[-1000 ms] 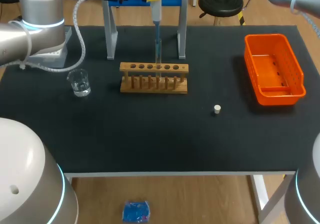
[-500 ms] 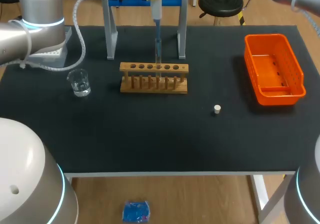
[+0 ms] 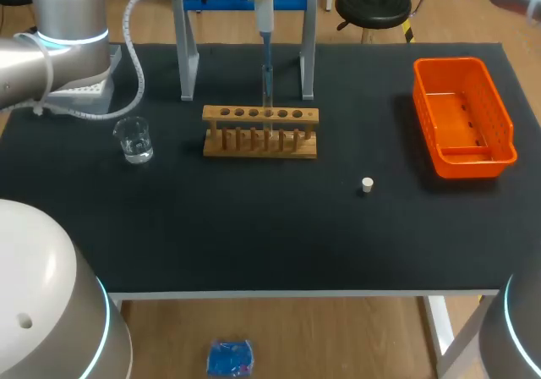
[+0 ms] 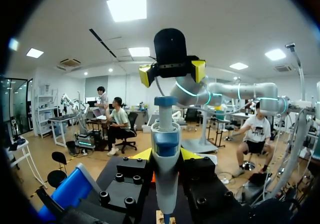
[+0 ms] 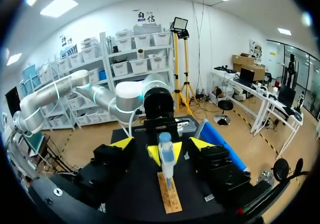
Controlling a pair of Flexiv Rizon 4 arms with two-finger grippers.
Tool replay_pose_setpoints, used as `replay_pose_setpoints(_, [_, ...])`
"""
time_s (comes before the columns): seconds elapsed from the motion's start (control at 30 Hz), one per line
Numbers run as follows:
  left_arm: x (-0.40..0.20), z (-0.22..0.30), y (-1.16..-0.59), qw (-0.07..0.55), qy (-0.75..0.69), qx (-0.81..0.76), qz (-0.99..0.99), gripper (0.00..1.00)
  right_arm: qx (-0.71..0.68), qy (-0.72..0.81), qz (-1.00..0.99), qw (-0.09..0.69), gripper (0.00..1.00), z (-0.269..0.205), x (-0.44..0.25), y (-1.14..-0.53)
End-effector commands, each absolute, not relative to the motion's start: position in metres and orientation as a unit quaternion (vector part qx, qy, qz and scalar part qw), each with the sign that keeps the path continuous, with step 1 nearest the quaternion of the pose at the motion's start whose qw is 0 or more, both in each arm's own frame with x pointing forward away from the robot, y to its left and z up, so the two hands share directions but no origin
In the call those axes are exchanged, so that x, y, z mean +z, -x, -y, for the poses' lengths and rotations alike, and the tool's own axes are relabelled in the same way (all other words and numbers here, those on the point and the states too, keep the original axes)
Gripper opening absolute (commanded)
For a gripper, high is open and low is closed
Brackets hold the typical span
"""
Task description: Invert the test tube, pick up the pipette, mount the tip to pipette, aspirate from beaker and dispense into the tube, eject the tip, return the pipette, and cap with the stopper.
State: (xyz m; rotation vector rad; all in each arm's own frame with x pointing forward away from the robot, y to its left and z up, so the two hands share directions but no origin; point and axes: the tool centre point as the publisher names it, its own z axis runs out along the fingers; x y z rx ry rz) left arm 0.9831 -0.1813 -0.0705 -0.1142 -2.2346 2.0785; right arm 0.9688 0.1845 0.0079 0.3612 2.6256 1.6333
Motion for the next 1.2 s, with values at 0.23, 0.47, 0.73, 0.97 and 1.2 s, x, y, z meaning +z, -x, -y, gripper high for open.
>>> replay_pose_setpoints(0.23, [-0.070,0.181,-0.982,0.044,0.037,0.679,0.732,0.00,0.552,-0.094,-0.828,0.018,1.00,-0.107,-0.038,-0.932])
replay_pose_setpoints(0.47, [-0.070,0.181,-0.982,0.044,0.037,0.679,0.732,0.00,0.565,-0.091,-0.820,0.026,1.00,-0.078,-0.086,-0.917])
replay_pose_setpoints(0.73, [-0.070,0.181,-0.982,0.044,0.037,0.679,0.732,0.00,0.579,-0.083,-0.809,0.058,1.00,-0.073,-0.145,-0.907])
replay_pose_setpoints(0.97, [-0.070,0.181,-0.982,0.044,0.037,0.679,0.732,0.00,0.583,-0.087,-0.805,0.061,1.00,-0.087,-0.190,-0.909])
replay_pose_setpoints(1.2, [-0.070,0.181,-0.982,0.044,0.037,0.679,0.732,0.00,0.578,-0.097,-0.809,0.042,1.00,-0.103,-0.223,-0.914])
